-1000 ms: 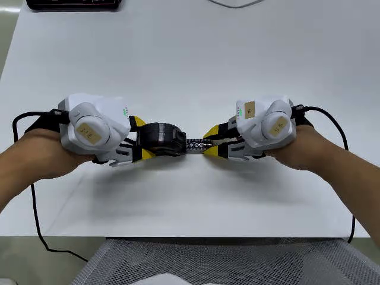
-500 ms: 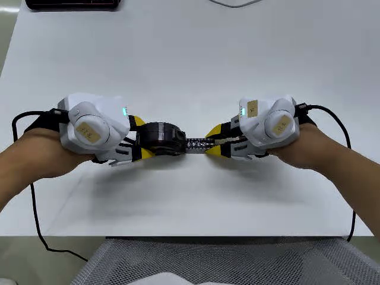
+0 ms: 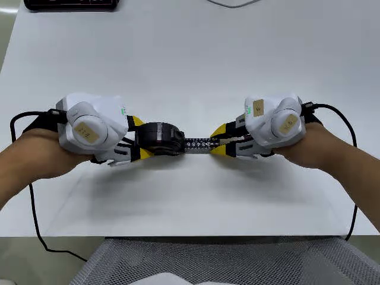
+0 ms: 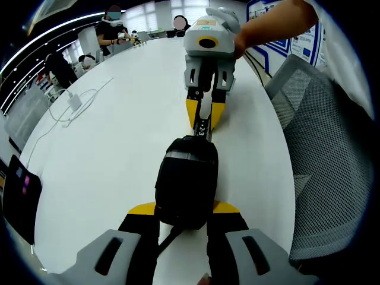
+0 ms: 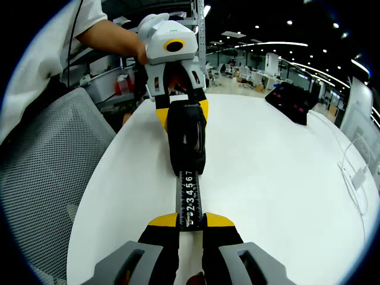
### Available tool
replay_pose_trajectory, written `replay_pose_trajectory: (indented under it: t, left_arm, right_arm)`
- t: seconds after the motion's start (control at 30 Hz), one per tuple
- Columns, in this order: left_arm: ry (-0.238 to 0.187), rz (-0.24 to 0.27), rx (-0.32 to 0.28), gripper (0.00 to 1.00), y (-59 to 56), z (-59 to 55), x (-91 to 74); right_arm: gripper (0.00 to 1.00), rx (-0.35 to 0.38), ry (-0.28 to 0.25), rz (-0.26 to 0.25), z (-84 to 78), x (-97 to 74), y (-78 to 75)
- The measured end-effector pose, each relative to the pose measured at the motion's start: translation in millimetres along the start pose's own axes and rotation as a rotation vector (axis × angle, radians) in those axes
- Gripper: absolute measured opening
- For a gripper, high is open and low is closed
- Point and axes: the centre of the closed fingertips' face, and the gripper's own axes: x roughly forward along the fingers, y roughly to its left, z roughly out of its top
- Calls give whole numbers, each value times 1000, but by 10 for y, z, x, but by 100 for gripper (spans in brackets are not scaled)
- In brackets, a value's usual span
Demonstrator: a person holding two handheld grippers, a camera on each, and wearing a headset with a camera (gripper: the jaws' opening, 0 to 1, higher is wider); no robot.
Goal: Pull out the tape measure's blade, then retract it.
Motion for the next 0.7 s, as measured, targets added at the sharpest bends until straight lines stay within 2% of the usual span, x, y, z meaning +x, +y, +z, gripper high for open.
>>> replay_pose_trajectory:
  t: [0.7]
  left_arm:
    - [2,3,-1,25,-3,8,-2]
  right_arm:
    - [10,12,20,-7,-145,-143,-12]
